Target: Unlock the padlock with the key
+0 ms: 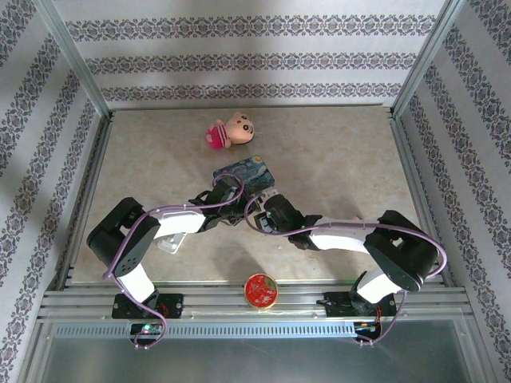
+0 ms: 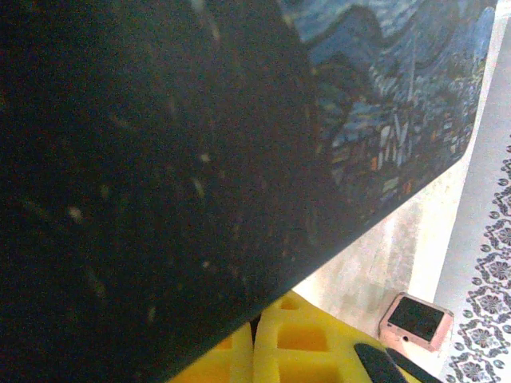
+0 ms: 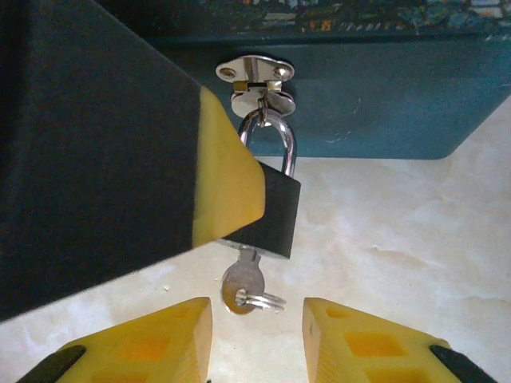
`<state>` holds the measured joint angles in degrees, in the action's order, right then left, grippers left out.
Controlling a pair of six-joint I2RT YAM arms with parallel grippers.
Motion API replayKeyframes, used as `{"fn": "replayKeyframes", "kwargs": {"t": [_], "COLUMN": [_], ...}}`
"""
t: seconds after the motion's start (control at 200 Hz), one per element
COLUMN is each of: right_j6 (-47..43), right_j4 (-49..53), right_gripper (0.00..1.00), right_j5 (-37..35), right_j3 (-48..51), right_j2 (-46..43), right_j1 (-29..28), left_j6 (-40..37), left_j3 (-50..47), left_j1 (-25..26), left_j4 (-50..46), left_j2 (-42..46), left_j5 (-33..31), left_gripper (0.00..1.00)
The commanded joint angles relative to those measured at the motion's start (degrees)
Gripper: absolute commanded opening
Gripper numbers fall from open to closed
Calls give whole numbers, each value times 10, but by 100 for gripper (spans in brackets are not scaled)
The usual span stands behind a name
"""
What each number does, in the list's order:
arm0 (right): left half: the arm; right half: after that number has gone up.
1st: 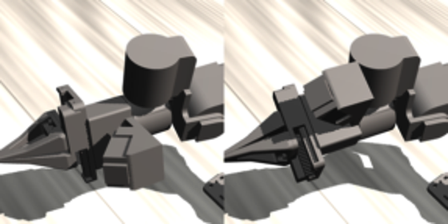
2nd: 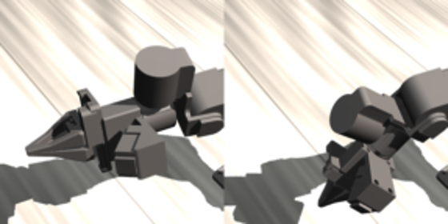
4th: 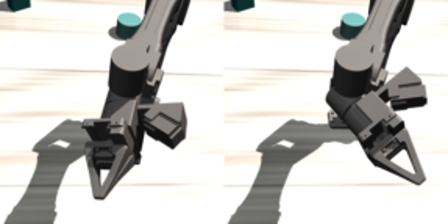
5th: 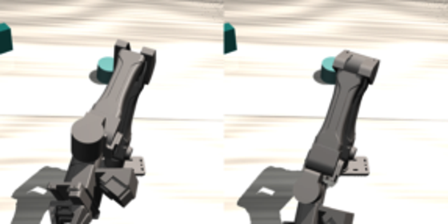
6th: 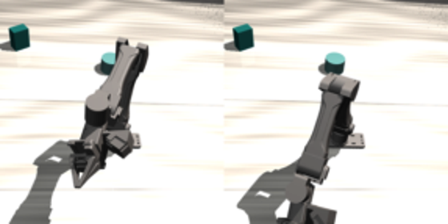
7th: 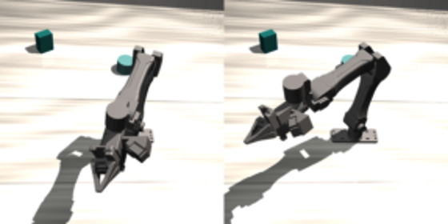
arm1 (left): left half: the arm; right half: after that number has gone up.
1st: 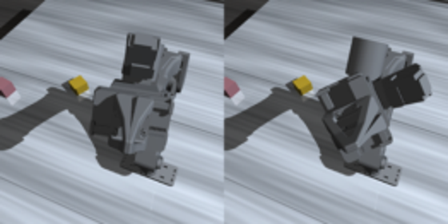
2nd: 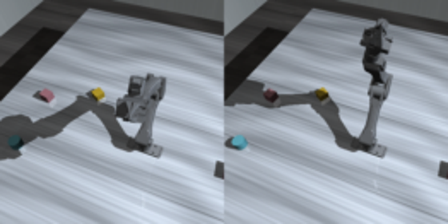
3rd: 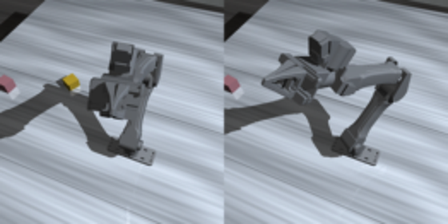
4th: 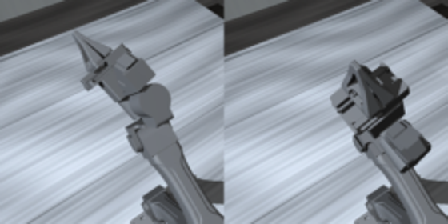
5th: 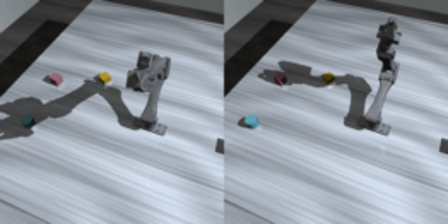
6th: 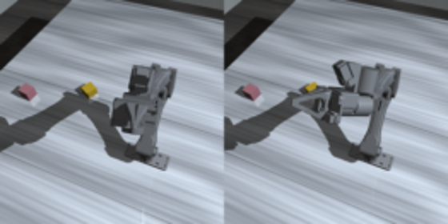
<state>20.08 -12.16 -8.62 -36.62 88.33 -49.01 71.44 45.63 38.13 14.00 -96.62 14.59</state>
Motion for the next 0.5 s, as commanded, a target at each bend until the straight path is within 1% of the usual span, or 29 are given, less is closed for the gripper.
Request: {"fn": "replayKeyframes", "kwargs": {"t": [0.0, 0.385, 0.495], "right_j6": [-18, -30, -33], "right_j4": [0, 1, -1], "right_gripper": [38, 39, 35], "right_j5": [-16, -31, -39], "right_j3": [-19, -48, -54], "right_j2": [16, 54, 65], "right_j1": [-6, -6, -6], "left_j6": [16, 17, 19], "left_j3": [17, 17, 16], "left_j1": [-7, -7, -7], "left_j4": [-26, -19, -12], "left_j2": [15, 12, 12], "left_j5": [11, 22, 26], "left_gripper": [0, 0, 0]}}
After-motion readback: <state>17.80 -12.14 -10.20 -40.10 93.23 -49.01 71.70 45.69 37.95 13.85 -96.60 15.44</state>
